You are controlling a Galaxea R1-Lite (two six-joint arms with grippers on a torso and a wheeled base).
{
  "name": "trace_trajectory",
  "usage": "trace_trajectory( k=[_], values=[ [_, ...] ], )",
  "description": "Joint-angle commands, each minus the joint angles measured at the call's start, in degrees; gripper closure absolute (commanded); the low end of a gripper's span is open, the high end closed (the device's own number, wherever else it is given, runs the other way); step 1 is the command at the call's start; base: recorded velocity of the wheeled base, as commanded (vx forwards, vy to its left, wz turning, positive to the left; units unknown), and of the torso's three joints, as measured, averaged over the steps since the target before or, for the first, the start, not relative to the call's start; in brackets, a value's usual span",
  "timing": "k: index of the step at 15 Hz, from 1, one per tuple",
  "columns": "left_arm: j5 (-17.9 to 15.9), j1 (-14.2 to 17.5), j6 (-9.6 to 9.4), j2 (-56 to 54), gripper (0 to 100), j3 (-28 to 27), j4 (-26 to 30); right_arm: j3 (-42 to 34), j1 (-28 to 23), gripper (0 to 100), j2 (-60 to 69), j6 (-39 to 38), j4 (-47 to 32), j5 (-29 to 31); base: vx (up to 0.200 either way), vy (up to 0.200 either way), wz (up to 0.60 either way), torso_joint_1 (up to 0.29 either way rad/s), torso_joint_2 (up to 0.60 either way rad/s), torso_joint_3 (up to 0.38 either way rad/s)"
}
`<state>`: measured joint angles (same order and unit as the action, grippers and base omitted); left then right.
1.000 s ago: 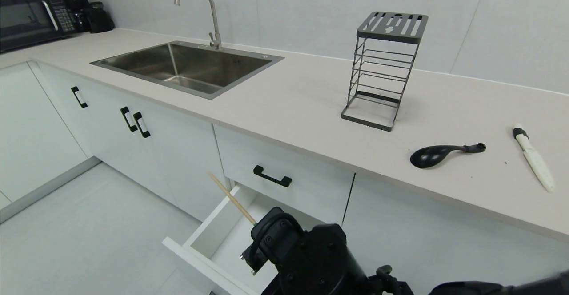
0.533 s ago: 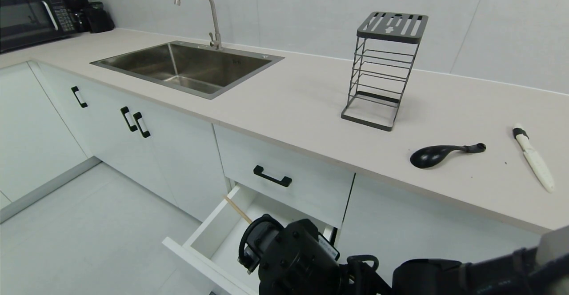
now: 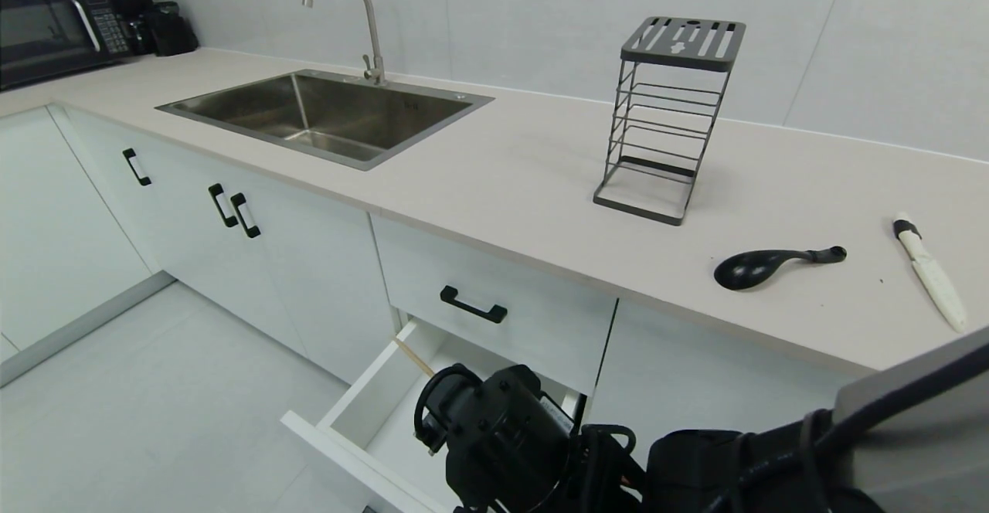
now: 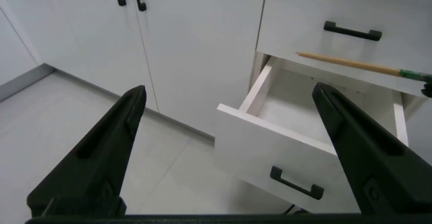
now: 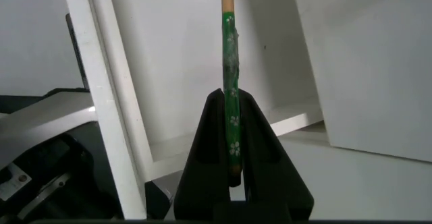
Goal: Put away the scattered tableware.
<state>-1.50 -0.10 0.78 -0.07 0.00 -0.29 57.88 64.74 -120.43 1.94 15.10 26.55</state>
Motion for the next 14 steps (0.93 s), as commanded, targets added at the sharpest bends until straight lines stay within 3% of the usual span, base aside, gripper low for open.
trace_trajectory(
  k=[1,11,14],
  values=[
    [0.01,0.01,0.01,0.07,0,0.0,0.03,1.01,-0.23,100,-1.39,-0.09,0.1,-0.27,0.0,0.0,0.0,-0.154,0.3,0.139],
    [0.01,0.01,0.01,0.07,0,0.0,0.03,5.75,-2.34,100,-3.58,0.0,-0.25,-0.1,0.0,0.0,0.0,-0.24,0.38,0.152],
    [0.01,0.01,0.01,0.07,0,0.0,0.03,8.12,-3.66,100,-3.85,0.52,-0.78,0.34,0.0,0.0,0.0,-0.134,0.3,0.124]
  ],
)
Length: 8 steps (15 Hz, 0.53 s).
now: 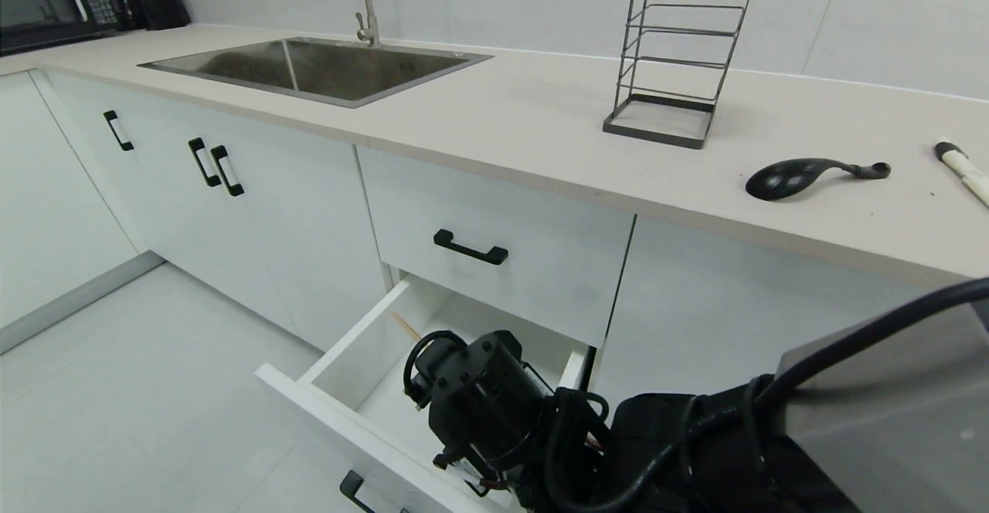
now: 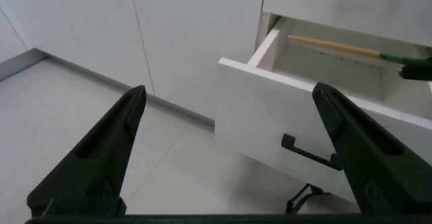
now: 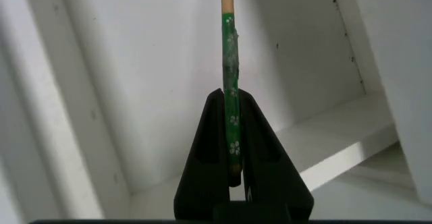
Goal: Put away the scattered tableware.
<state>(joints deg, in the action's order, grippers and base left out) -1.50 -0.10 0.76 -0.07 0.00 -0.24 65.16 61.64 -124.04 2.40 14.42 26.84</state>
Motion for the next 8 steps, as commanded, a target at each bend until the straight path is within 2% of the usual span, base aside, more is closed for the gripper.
trace_trajectory(
  k=[1,5,8],
  values=[
    [0.01,0.01,0.04,0.07,0,0.0,-0.02,1.11,-0.73,100,-0.24,0.24,-0.1,0.05,0.0,0.0,0.0,-0.036,0.28,0.036],
    [0.01,0.01,0.04,0.07,0,0.0,-0.02,8.67,-3.01,100,-0.24,9.64,-3.35,0.23,0.0,0.0,0.0,-0.008,0.09,0.039],
    [0.01,0.01,0.04,0.07,0,0.0,-0.02,8.14,-3.8,100,-1.2,10.25,-3.52,0.31,0.0,0.0,0.0,0.0,0.0,0.0]
  ],
)
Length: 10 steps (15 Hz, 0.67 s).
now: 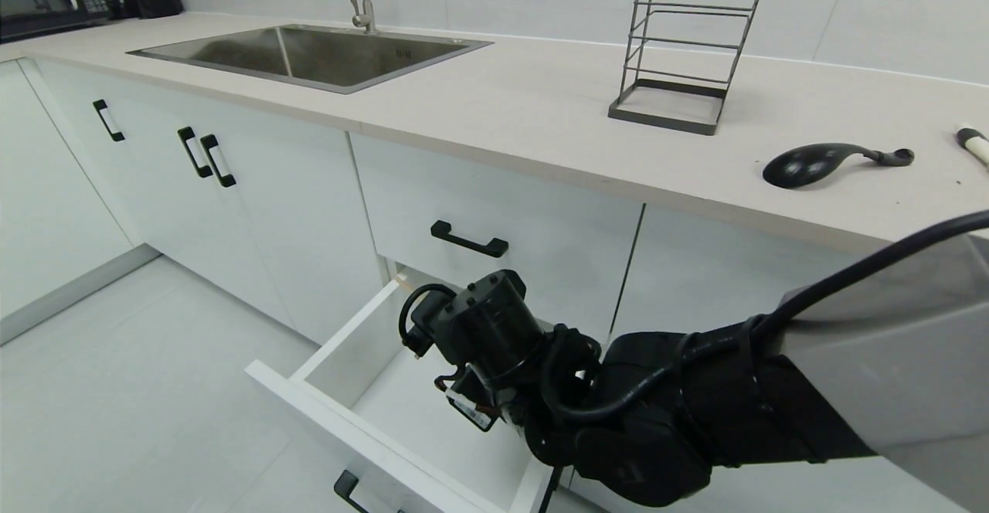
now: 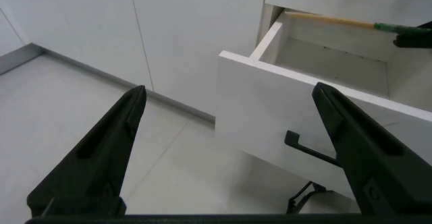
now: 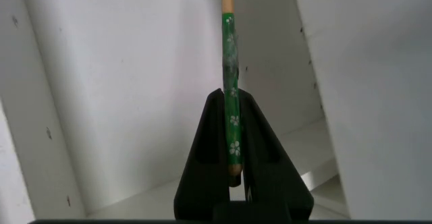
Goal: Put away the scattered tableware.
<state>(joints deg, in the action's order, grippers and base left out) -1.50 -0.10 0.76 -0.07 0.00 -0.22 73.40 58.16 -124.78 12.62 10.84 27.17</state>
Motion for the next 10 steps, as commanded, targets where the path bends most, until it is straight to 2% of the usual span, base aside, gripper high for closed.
trace_trajectory(
  k=[1,6,10],
  values=[
    [0.01,0.01,0.04,0.07,0,0.0,-0.04,-0.63,-0.77,100,-1.96,-0.22,0.15,-0.1,0.0,0.0,0.0,0.0,0.0,0.0],
    [0.01,0.01,0.04,0.07,0,0.0,-0.04,-3.61,-0.86,100,-2.13,-0.58,0.32,-0.19,0.0,0.0,0.0,0.0,0.0,0.0],
    [0.01,0.01,0.04,0.07,0,0.0,-0.04,0.43,-1.03,100,-7.05,-2.16,1.03,-0.81,0.0,0.0,0.0,0.0,0.0,0.0]
  ],
)
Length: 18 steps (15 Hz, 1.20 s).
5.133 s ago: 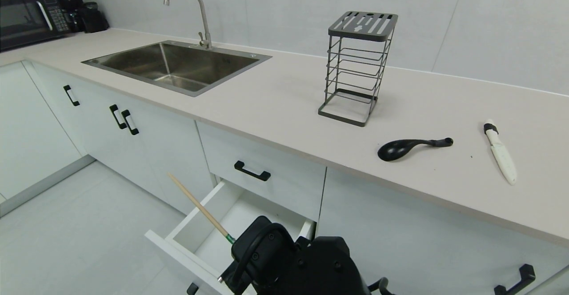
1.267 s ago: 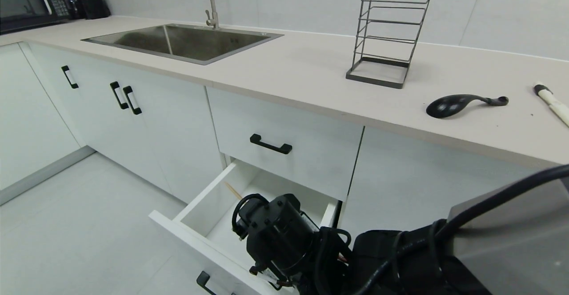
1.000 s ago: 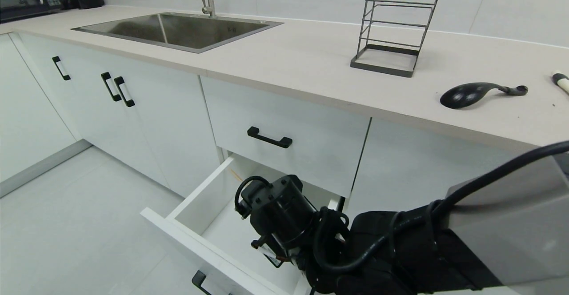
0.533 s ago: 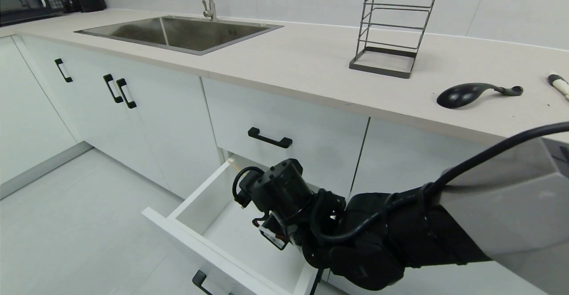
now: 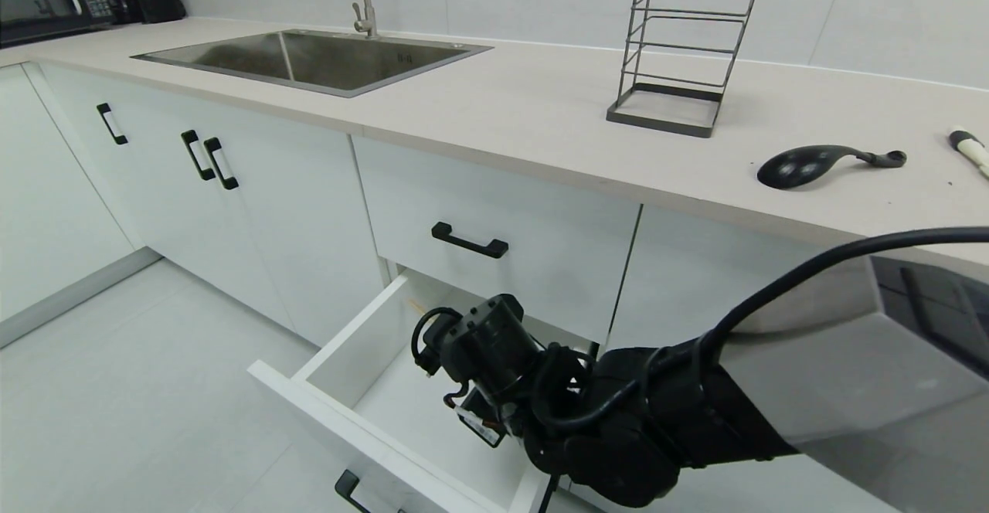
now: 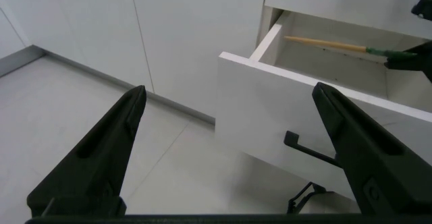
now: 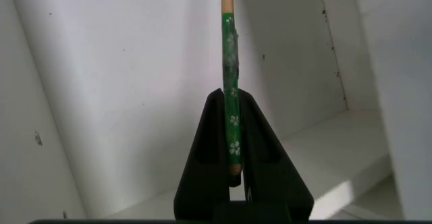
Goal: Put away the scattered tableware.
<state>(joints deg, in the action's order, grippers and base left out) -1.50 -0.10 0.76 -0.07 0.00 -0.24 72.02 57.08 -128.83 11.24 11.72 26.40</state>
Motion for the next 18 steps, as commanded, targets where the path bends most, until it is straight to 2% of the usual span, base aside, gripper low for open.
trace_trajectory(
  k=[1,18],
  values=[
    [0.01,0.01,0.04,0.07,0,0.0,-0.02,3.39,0.32,100,-5.38,-1.92,0.24,-0.04,0.0,0.0,0.0,0.0,0.0,0.0],
    [0.01,0.01,0.04,0.07,0,0.0,-0.02,14.29,-1.44,100,-17.6,-3.15,0.24,-0.04,0.0,0.0,0.0,0.0,0.0,0.0]
  ],
)
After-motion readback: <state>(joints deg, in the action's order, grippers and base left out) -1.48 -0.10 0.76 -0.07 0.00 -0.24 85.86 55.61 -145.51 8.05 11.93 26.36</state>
